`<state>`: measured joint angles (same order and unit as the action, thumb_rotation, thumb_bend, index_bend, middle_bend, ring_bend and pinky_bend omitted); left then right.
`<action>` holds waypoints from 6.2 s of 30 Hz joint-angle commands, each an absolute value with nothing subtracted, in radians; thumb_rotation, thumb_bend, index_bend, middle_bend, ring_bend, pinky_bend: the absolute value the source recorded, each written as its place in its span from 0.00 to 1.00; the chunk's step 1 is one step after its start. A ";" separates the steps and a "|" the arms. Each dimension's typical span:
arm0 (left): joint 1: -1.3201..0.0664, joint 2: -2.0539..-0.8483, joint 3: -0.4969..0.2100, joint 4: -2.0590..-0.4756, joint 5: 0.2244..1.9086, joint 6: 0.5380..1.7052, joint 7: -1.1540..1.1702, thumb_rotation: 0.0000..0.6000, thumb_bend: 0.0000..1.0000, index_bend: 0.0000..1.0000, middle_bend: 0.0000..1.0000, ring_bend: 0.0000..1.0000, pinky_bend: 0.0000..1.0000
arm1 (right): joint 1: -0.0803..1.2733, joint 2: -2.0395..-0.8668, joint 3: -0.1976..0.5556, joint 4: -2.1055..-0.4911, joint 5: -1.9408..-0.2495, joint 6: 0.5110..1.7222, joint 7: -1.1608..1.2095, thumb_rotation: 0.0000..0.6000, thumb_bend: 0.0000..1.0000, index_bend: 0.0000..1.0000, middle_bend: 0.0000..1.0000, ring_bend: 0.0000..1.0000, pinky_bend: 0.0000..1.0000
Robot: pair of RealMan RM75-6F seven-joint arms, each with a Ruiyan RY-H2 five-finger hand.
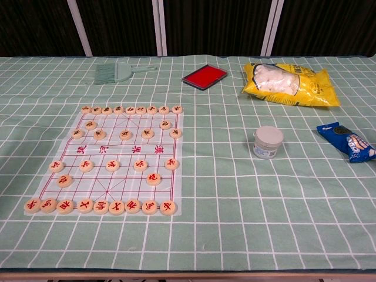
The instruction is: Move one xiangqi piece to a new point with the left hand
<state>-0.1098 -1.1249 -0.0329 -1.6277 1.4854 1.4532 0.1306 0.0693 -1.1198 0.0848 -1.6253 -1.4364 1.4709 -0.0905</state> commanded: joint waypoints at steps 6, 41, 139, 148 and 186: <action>-0.112 -1.126 -0.033 -1.628 1.481 1.447 0.133 1.00 0.00 0.00 0.00 0.00 0.01 | 0.070 -1.119 0.085 -1.626 -1.436 1.469 -0.089 1.00 0.27 0.00 0.00 0.00 0.00; -0.148 -1.095 -0.023 -1.664 1.498 1.390 0.177 1.00 0.00 0.00 0.00 0.00 0.01 | 0.064 -1.108 0.084 -1.631 -1.432 1.467 -0.071 1.00 0.27 0.00 0.00 0.00 0.00; -0.621 -1.386 0.052 -1.484 1.447 0.856 0.458 1.00 0.25 0.48 1.00 1.00 1.00 | 0.065 -1.087 0.091 -1.665 -1.385 1.426 -0.010 1.00 0.27 0.00 0.00 0.00 0.00; -0.619 -1.395 0.058 -1.474 1.433 0.858 0.453 1.00 0.26 0.48 1.00 1.00 1.00 | 0.065 -1.085 0.091 -1.667 -1.383 1.425 -0.006 1.00 0.27 0.00 0.00 0.00 0.00; -0.644 -1.391 0.019 -1.562 1.424 0.901 0.468 1.00 0.30 0.52 1.00 1.00 1.00 | 0.064 -1.080 0.094 -1.677 -1.374 1.419 0.012 1.00 0.27 0.00 0.00 0.00 0.00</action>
<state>-0.6396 -1.3867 0.0233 -1.5612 1.4315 0.9059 0.4609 0.0642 -1.0801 0.0939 -1.6766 -1.3741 1.4194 0.0120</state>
